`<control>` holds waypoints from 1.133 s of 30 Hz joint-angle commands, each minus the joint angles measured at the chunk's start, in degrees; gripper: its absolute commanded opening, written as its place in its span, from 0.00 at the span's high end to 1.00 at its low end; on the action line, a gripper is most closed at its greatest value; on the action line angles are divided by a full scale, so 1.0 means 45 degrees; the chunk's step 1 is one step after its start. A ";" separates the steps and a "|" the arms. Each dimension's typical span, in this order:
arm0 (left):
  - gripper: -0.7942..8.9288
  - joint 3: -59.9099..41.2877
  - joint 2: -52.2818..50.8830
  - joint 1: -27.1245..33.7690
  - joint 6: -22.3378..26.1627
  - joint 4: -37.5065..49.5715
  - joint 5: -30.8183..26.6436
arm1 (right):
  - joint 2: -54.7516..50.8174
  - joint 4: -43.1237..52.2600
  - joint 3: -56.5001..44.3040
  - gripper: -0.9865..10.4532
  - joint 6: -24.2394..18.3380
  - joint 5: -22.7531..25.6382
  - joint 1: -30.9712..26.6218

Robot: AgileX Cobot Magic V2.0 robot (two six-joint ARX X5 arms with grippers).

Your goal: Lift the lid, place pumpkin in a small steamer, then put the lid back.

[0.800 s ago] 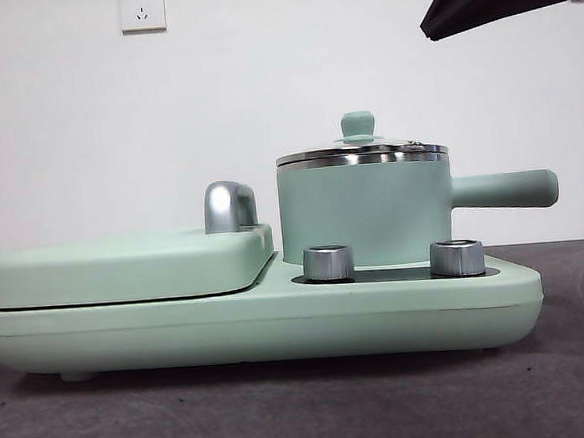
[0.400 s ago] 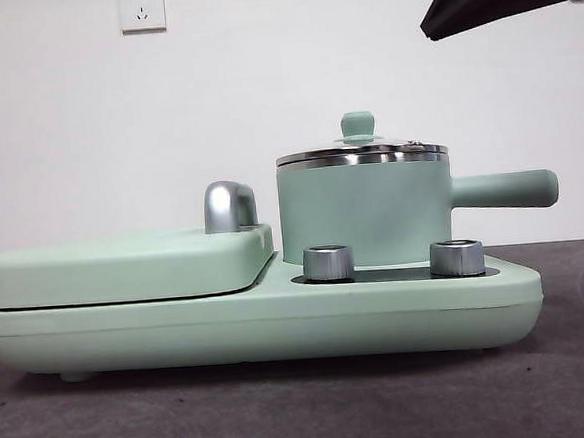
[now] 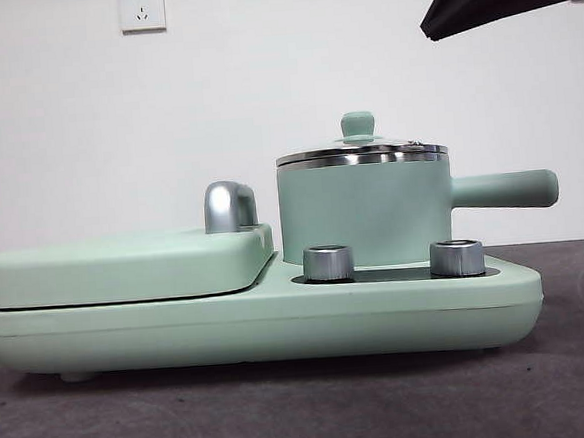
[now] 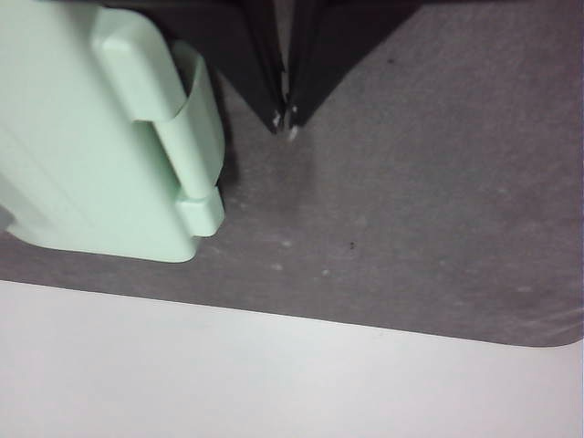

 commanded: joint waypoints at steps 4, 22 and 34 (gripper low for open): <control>0.91 -0.0714 -0.0452 0.0282 0.0073 0.0403 0.0000 | 0.0049 0.0121 0.0107 0.89 0.0078 -0.0005 0.0078; 0.91 -0.0806 -0.0452 0.0296 -0.0015 0.0525 0.0000 | 0.0049 0.0126 0.0107 0.89 0.0078 -0.0010 0.0078; 0.91 -0.0806 -0.0452 0.0296 -0.0015 0.0525 0.0000 | -0.0432 -0.0189 -0.0194 0.89 -0.1273 0.1880 -0.0282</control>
